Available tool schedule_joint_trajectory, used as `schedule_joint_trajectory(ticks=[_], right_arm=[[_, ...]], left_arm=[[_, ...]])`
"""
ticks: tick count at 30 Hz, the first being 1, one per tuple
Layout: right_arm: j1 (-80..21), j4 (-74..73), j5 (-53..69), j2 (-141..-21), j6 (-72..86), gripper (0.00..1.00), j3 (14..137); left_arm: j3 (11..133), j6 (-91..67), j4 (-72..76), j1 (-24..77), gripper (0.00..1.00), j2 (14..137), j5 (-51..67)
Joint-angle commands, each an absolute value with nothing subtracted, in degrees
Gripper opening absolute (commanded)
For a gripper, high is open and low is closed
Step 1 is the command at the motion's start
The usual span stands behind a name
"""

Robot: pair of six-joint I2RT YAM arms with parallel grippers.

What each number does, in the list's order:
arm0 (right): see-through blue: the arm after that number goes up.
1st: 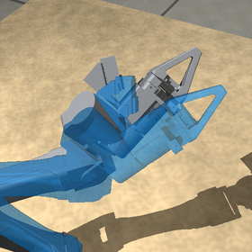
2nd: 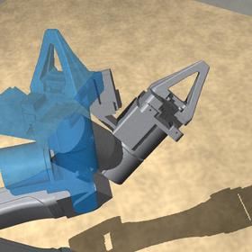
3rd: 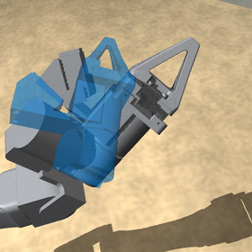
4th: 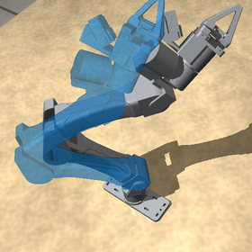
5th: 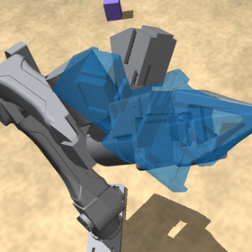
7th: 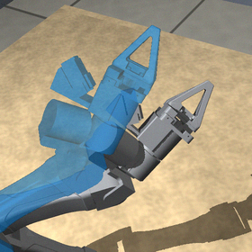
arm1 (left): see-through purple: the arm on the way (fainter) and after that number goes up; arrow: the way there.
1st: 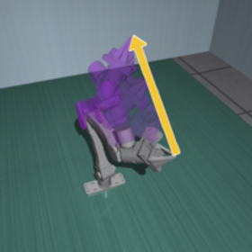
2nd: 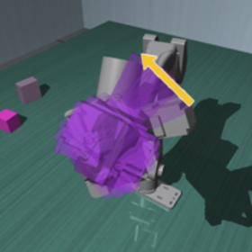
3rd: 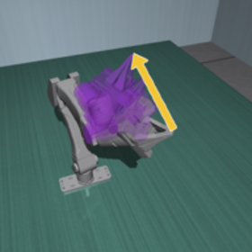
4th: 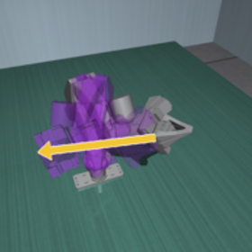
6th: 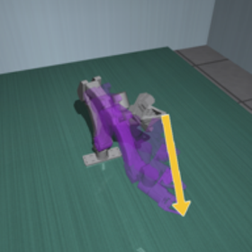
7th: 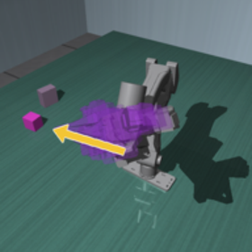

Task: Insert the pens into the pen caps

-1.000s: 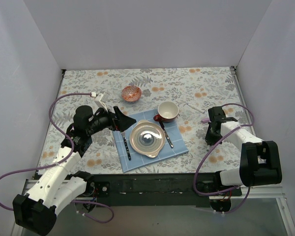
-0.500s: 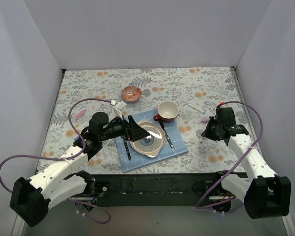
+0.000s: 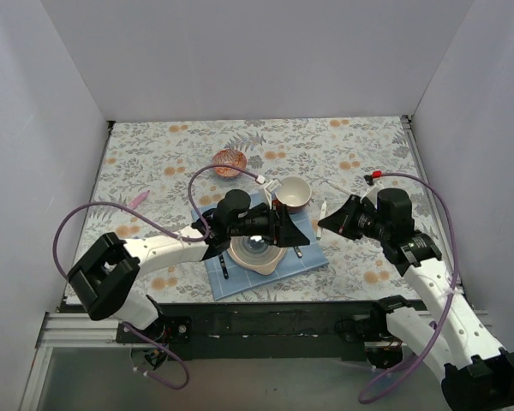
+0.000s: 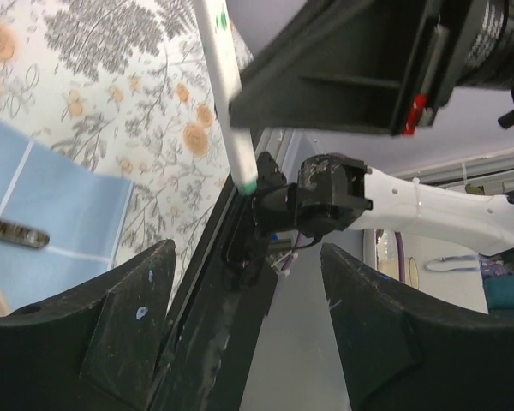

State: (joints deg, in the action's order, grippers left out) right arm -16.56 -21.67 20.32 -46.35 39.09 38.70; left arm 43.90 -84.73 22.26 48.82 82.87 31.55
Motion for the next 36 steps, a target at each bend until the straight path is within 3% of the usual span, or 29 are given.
schedule_joint_trajectory(ticks=[1, 9, 15, 16, 21, 23, 24, 26, 27, 28, 33, 36], right_arm=[[-18.54, -14.77, 22.94, -42.02, 44.56, 0.01, 37.01], [-18.81, -11.78, 23.64, -37.53, 48.69, 0.01, 33.75], [-18.98, -7.65, 25.57, -36.12, 52.03, 0.01, 30.5], [-18.98, -7.39, 25.75, -36.12, 52.21, 0.01, 30.32], [-19.16, -6.24, 26.98, -35.42, 52.38, 0.01, 29.89], [-19.07, -4.75, 28.91, -35.33, 51.95, 0.07, 29.53], [-19.07, -3.53, 29.09, -34.98, 51.25, 0.2, 29.27], [-19.07, -2.47, 28.13, -34.28, 50.63, 0.36, 28.65], [-19.07, -1.85, 27.34, -33.67, 50.36, 0.5, 28.57], [-19.16, -1.5, 26.64, -33.4, 50.19, 0.54, 28.65], [-19.07, 0.17, 24.43, -34.71, 50.01, 0.56, 29.09], [-19.07, 2.02, 24.44, -35.51, 49.92, 0.48, 29.62]], left_arm=[[49.3, -82.8, 27.07, 49.92, 0.67, 86.39, 31.9], [49.83, -83.05, 31.64, 50.54, 0.62, 89.47, 34.27], [50.62, -86.48, 38.13, 50.89, 0.52, 92.9, 36.2], [50.8, -87.01, 38.75, 50.98, 0.48, 93.16, 37.08], [52.73, -88.5, 39.37, 50.98, 0.09, 95.36, 40.6], [52.74, -89.29, 40.07, 50.98, 0.0, 95.54, 42.01], [51.95, -89.56, 40.86, 50.98, 0.0, 95.28, 42.36], [51.07, -89.65, 41.31, 50.98, 0.0, 94.75, 43.41], [49.93, -89.56, 41.83, 50.98, 0.0, 94.31, 43.85], [49.4, -89.39, 42.01, 50.98, 0.0, 93.52, 44.12], [46.85, -88.68, 41.93, 50.98, 0.0, 90.79, 44.47], [46.06, -87.72, 39.91, 50.98, 0.0, 89.3, 44.12]])
